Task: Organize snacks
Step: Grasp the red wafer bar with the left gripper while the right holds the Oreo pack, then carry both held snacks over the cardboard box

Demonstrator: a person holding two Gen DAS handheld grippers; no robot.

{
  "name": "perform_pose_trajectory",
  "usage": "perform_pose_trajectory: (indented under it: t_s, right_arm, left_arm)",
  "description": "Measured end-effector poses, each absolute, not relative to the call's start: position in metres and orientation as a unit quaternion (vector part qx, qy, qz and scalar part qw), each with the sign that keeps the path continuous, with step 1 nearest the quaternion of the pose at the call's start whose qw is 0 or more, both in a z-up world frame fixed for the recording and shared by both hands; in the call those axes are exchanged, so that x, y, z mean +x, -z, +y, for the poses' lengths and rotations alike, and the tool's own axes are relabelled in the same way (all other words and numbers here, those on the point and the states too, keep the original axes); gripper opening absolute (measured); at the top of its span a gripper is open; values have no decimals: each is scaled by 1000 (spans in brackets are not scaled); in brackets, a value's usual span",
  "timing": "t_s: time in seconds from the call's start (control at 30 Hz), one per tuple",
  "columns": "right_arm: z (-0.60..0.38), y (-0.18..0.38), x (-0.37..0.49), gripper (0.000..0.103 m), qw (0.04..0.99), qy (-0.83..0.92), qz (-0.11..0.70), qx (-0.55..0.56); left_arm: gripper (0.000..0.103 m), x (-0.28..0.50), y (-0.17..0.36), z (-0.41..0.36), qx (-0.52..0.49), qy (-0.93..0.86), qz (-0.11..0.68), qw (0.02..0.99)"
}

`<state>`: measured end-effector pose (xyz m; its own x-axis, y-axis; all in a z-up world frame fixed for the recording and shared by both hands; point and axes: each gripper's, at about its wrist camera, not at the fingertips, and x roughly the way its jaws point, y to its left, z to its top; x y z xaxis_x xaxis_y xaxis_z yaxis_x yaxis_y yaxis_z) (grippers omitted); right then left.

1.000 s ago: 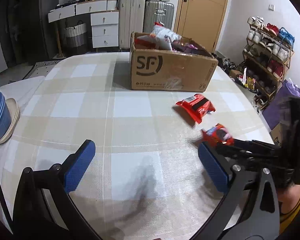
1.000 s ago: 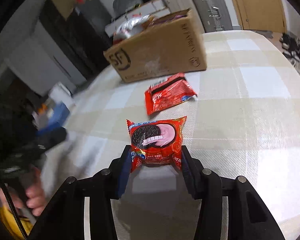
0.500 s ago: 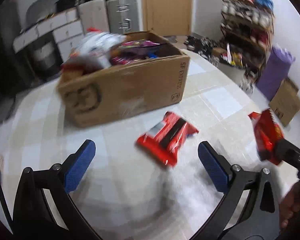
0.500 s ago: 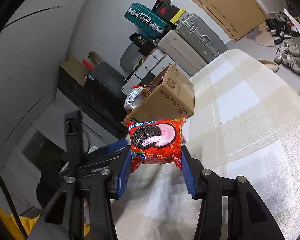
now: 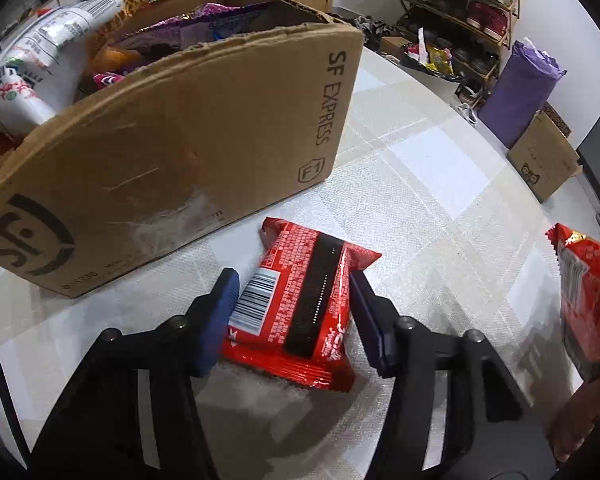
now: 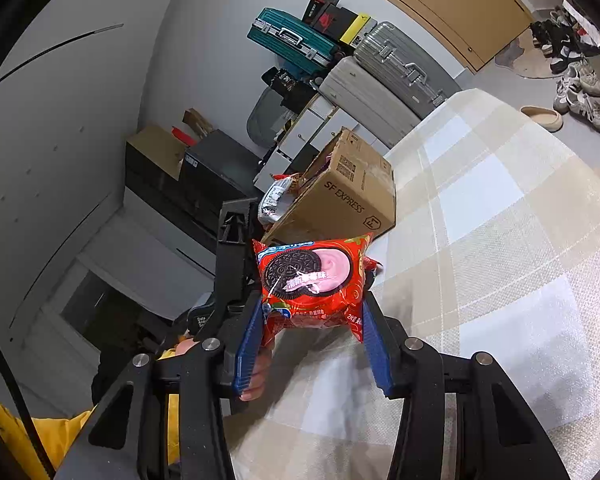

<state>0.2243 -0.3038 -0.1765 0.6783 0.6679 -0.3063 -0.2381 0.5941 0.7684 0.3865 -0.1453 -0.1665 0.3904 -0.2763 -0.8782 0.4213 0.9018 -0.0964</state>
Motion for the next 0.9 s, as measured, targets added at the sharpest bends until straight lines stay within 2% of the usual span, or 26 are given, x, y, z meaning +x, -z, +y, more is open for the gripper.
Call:
perform_pose_trajectory:
  t_s: [0.07,0.3,0.5,0.7,0.9]
  right_arm:
    - [-304,178,225,47,842,-267,300,361]
    - [-304,178,225,47,845,-262,299,357]
    - [-303,178,224,47,848,-259,297,355]
    - [-298,168,225,47,856,-249,305,334]
    - [-292,97,245,47,878,-253,285,291]
  left_arm:
    - [44,388,170,-144,70,217,508,830]
    - [41,377,169,-134,53,225,507,831]
    - [41,344,148,-116,27,227,488,842]
    - [41,319,94,-91,-12,247,455,855]
    - [41,319,5,-44,-45,246,410,877]
